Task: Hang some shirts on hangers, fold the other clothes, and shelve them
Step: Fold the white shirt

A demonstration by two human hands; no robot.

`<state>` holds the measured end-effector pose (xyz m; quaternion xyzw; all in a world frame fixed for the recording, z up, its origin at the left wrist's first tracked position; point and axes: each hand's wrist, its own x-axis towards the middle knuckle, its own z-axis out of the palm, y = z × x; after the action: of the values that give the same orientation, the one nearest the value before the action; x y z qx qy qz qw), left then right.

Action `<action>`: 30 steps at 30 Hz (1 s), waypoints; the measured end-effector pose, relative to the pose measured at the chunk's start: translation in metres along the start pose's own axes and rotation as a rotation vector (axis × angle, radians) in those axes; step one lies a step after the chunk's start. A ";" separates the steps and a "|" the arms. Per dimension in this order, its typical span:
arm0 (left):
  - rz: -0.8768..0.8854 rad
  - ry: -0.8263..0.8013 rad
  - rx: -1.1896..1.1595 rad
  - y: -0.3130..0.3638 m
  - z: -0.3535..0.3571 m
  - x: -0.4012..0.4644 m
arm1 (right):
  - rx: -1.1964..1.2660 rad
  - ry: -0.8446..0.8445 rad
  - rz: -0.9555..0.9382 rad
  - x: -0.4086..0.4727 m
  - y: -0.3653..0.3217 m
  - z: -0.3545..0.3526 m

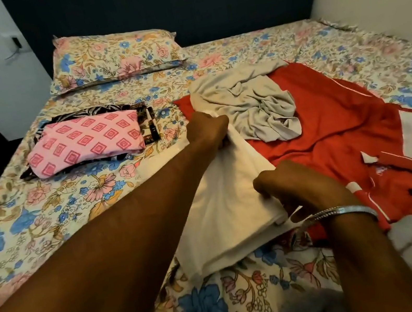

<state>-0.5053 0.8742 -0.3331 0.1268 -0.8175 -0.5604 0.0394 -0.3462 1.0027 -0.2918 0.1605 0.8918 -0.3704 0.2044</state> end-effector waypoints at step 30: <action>0.634 0.045 0.464 -0.120 -0.088 -0.235 | -0.115 0.332 0.075 0.024 0.027 -0.011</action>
<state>-0.2403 0.8124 -0.3936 -0.1140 -0.9200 -0.3179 0.1988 -0.3581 1.0322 -0.3120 0.2408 0.9263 -0.2793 0.0767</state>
